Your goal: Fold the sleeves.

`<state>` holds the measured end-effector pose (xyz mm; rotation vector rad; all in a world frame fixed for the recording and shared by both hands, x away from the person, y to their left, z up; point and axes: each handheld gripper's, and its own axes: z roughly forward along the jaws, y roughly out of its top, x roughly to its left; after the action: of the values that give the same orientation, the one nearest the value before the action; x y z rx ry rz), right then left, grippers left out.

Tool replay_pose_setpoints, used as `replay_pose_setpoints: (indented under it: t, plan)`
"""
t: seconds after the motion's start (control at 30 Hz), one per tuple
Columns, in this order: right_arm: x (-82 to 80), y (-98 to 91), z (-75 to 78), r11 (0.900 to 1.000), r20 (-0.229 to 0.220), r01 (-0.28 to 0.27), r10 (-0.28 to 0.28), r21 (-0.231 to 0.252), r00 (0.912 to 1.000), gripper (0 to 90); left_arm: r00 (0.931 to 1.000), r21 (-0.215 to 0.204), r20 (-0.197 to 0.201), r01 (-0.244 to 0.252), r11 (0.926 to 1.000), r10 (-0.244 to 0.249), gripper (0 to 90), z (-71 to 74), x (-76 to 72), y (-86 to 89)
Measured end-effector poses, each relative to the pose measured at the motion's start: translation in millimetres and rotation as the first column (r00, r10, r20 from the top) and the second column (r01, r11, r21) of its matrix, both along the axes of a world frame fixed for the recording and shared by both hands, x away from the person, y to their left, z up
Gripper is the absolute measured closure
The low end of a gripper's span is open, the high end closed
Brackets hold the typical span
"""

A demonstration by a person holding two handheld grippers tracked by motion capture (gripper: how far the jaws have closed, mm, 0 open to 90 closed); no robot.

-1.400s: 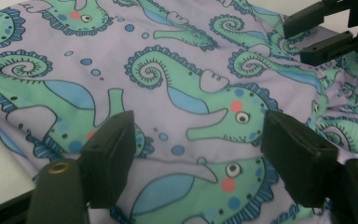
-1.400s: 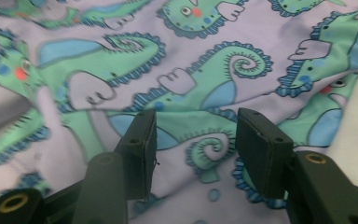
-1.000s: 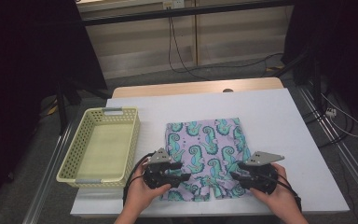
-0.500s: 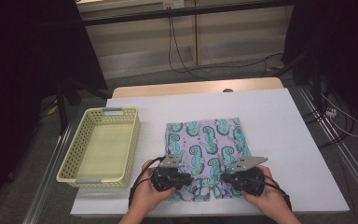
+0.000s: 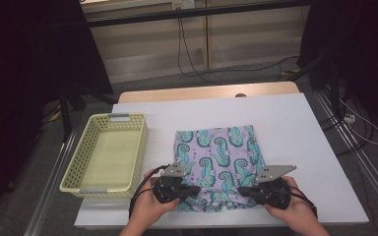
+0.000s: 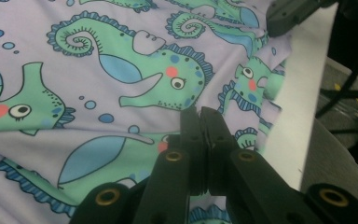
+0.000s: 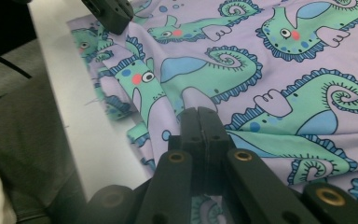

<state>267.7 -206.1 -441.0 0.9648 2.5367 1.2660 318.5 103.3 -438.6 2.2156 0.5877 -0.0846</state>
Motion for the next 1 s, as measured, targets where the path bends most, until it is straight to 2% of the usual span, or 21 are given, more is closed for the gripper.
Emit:
replay_pose_setpoints:
  t: [0.17,0.23,0.27,0.33,0.37,0.43,0.5,0.57,0.7,0.83,1.0]
  plan:
    - [3.0,-0.5,-1.4,0.9999,-0.016,-0.002,0.003,0.011,0.9999,90.0,0.9996,0.005,-0.03,-0.001,1.0,0.001,87.4,-3.3,2.1,1.1]
    - [3.0,0.2,-0.4,1.0,-0.006,-0.005,0.005,0.008,1.0,89.4,0.9993,-0.009,-0.034,-0.018,0.9998,0.018,81.4,-2.1,4.0,3.6]
    - [3.2,0.2,0.1,0.9999,0.003,-0.002,0.002,0.012,1.0,86.4,0.9989,-0.024,-0.042,-0.024,0.9994,0.023,77.3,-2.0,5.3,4.7]
    - [4.0,1.8,0.6,0.9995,0.023,0.021,-0.022,0.024,0.9995,75.1,0.9986,-0.031,-0.033,-0.043,0.9986,0.042,69.2,-2.5,8.0,5.9]
    - [5.0,3.5,0.6,0.999,0.025,0.037,-0.038,0.024,0.999,71.5,0.9986,-0.027,-0.023,-0.049,0.9984,0.048,63.2,-2.6,9.7,6.3]
    - [7.5,9.3,0.5,0.9986,0.021,0.042,-0.043,0.031,0.9989,63.4,0.998,-0.034,0.001,-0.063,0.9974,0.063,56.5,-2.4,13.2,7.2]
    - [9.7,16.6,0.4,0.9983,0.035,0.053,-0.054,0.026,0.9979,54.7,0.9961,-0.037,0.024,-0.083,0.9958,0.084,48.4,-0.2,16.8,9.0]
    - [12.5,23.2,-0.3,0.998,0.044,0.051,-0.053,0.036,0.9976,48.7,0.993,-0.051,0.025,-0.114,0.9922,0.115,43.1,3.5,22.3,13.2]
    - [18.1,35.1,-2.3,0.9968,0.058,0.068,-0.071,0.041,0.9958,34.6,0.9869,-0.05,0.029,-0.157,0.9863,0.159,33.4,6.8,31.6,19.4]
    - [21.2,46.4,-4.0,0.9978,0.074,0.062,-0.063,0.025,0.9952,26.5,0.9793,-0.047,0.05,-0.194,0.98,0.196,24.1,9.1,39.3,23.0]
    - [23.4,57.8,-5.5,0.999,0.085,0.041,-0.043,0.018,0.9955,22.1,0.9731,-0.039,0.065,-0.219,0.975,0.221,19.9,14.1,47.5,23.8]
